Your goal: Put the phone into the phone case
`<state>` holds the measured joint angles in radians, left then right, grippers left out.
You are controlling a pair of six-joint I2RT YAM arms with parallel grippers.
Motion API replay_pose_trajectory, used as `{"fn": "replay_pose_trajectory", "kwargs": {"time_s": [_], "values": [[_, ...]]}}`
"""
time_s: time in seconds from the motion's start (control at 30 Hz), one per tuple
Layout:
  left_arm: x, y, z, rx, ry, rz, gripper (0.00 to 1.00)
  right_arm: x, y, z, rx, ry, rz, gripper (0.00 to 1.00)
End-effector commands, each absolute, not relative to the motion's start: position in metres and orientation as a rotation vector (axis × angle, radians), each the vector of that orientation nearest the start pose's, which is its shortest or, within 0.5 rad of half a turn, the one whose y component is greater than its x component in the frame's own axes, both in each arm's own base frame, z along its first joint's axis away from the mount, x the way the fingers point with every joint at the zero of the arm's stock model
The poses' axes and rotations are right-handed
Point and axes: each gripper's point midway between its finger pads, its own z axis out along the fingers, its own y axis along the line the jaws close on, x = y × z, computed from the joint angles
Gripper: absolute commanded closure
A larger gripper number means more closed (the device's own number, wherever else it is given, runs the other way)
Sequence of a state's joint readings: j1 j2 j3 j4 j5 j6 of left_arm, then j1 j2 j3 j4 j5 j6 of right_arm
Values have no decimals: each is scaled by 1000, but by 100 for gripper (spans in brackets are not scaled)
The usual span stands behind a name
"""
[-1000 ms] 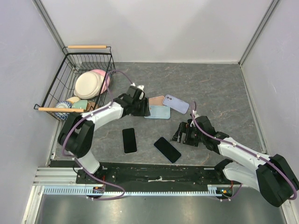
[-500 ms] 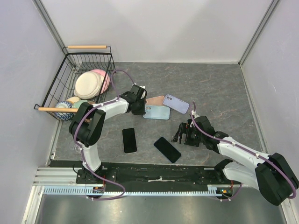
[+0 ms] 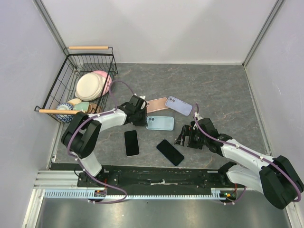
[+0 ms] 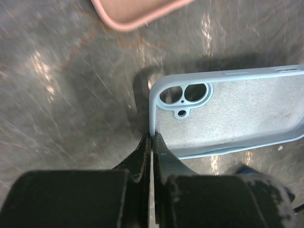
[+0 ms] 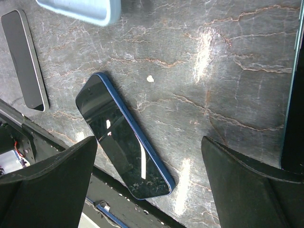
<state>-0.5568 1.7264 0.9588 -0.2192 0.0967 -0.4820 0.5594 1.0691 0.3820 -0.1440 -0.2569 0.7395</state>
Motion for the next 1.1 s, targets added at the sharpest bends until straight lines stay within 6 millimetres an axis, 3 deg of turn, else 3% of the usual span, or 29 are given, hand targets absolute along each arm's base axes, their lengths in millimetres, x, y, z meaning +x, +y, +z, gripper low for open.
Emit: {"fn": "replay_pose_trajectory", "kwargs": {"time_s": [0.0, 0.13, 0.17, 0.2, 0.27, 0.3, 0.37, 0.6, 0.7, 0.9, 1.07], "values": [[276, -239, 25, 45, 2674, -555, 98, 191, 207, 59, 95, 2502, 918, 2], [266, -236, 22, 19, 2683, -549, 98, 187, 205, 59, 94, 2501, 921, 2], [265, -236, 22, 19, 2681, -552, 93, 187, 204, 59, 97, 2501, 920, 2], [265, -237, 25, 23, 2674, -556, 71, 186, 203, 59, 95, 2500, 918, 2], [265, -237, 28, 25, 2664, -554, 60, 185, 203, 59, 92, 2498, 921, 2], [266, -238, 33, 25, 2644, -556, 49, 184, 203, 59, 93, 2497, 920, 2], [267, -238, 41, 29, 2617, -559, 43, 185, 202, 61, 95, 2486, 919, 2], [265, -246, 81, 102, 2467, -696, 34, 185, 202, 62, 93, 2488, 917, 2], [258, -253, 89, 176, 2434, -778, 31, 184, 203, 62, 88, 2490, 925, 2], [236, -273, 90, 345, 2429, -976, 31, 183, 204, 70, 82, 2475, 950, 2], [218, -290, 88, 476, 2401, -1168, 31, 169, 197, 66, 128, 2513, 944, 2]]}}
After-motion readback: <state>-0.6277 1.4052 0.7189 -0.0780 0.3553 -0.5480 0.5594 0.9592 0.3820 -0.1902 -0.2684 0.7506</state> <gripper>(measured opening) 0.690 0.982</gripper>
